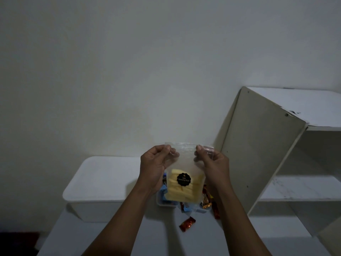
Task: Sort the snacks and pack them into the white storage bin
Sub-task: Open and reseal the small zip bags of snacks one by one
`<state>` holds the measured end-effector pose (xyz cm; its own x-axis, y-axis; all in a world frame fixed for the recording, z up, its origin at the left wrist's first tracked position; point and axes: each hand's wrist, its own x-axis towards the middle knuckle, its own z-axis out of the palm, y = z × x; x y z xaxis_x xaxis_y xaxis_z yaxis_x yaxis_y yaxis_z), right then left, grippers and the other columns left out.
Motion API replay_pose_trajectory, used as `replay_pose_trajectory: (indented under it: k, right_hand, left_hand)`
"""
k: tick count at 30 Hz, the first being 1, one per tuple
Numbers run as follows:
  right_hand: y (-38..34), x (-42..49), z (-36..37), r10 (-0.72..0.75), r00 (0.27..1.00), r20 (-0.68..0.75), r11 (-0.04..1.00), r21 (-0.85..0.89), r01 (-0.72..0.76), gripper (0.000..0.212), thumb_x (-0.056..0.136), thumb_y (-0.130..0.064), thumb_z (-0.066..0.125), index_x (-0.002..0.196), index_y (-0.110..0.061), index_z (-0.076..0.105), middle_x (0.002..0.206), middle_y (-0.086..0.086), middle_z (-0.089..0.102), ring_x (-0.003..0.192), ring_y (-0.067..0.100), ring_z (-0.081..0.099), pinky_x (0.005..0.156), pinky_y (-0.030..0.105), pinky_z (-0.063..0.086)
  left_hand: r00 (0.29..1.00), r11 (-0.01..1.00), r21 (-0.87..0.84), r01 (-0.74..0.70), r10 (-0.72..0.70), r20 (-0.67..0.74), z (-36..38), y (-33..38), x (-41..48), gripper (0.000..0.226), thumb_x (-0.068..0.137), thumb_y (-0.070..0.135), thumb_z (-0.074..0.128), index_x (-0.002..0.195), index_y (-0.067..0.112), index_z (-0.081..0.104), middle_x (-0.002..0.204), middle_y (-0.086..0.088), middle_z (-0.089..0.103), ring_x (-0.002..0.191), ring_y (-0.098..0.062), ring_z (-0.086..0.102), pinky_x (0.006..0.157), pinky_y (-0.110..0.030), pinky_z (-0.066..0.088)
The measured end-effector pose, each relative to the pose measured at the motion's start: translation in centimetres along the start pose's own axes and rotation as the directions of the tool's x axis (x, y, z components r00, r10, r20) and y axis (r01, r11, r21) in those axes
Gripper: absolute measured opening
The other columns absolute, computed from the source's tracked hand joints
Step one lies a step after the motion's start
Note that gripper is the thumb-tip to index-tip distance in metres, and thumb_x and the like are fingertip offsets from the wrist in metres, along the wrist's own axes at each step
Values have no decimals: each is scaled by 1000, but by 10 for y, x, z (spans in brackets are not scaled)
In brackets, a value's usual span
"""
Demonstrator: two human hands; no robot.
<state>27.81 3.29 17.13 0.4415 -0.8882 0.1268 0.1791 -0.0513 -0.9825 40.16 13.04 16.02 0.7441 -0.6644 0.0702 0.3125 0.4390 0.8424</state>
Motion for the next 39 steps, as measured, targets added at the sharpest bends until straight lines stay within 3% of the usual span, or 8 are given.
replay_pose_trajectory:
  k: [9, 17, 19, 23, 27, 31, 35, 39]
  right_hand:
    - [4, -2, 5, -49, 997, 68, 997, -53, 53, 21, 87, -25, 73, 95, -6, 74, 79, 3, 75, 75, 12, 69, 72, 28, 55]
    - [0, -1, 5, -87, 990, 113, 993, -71, 96, 21, 88, -24, 71, 96, -5, 74, 81, 1, 75, 71, 1, 68, 59, 9, 48]
    - [0, -3, 6, -84, 990, 112, 995, -51, 90, 21, 89, -23, 69, 95, -4, 74, 81, 2, 75, 73, 4, 68, 62, 12, 51]
    - [4, -3, 8, -52, 997, 52, 999, 11, 51, 16, 92, -22, 65, 87, -11, 74, 78, 1, 74, 77, 12, 67, 79, 33, 54]
    - [5, -1, 9, -51, 998, 39, 999, 22, 50, 16, 93, -21, 65, 86, -8, 73, 76, 1, 72, 77, 13, 65, 81, 38, 55]
    - [5, -3, 9, -50, 999, 21, 998, 37, 49, 19, 95, -21, 62, 95, -7, 75, 87, 4, 75, 79, 17, 69, 77, 35, 61]
    - [5, -1, 9, -25, 998, -62, 992, 126, 32, 18, 97, -16, 59, 90, -8, 73, 80, 4, 73, 76, 17, 69, 80, 39, 59]
    - [5, -1, 10, -87, 989, -121, 992, 82, 98, 15, 97, -16, 60, 92, -11, 73, 82, 6, 72, 73, 7, 68, 74, 23, 57]
  left_hand:
    - [992, 971, 217, -104, 118, -50, 9, -3, 1, 22, 101, 15, 48, 87, 4, 61, 77, -4, 64, 74, -11, 65, 81, -35, 56]
    - [997, 968, 242, -69, 60, 48, 8, 1, -1, 6, 89, 11, 67, 93, 8, 70, 85, -4, 74, 79, -14, 69, 77, -27, 56]
    - [998, 968, 243, -69, 69, 8, 7, 1, -1, 4, 89, 10, 67, 91, 9, 70, 83, -4, 73, 77, -13, 68, 76, -28, 56]
    - [998, 968, 245, -51, 57, -17, 1, 1, 1, 4, 88, 12, 67, 90, 9, 70, 83, -5, 71, 77, -15, 67, 84, -37, 55]
    - [999, 973, 232, -20, 29, -35, 1, 0, 2, 6, 86, 14, 69, 90, 11, 71, 82, -3, 72, 78, -17, 67, 85, -39, 55]
    - [997, 970, 242, -29, 46, -63, 1, 0, 3, 4, 86, 14, 70, 89, 12, 72, 80, -3, 73, 77, -17, 67, 82, -38, 55]
    - [997, 974, 223, -31, 47, -69, 0, 0, 2, 9, 86, 14, 70, 93, 7, 71, 84, -6, 72, 76, -17, 67, 80, -37, 55]
    - [999, 979, 206, -2, 12, -46, 2, 2, 0, 12, 82, 7, 74, 94, 5, 70, 85, -11, 73, 76, -22, 70, 79, -39, 56]
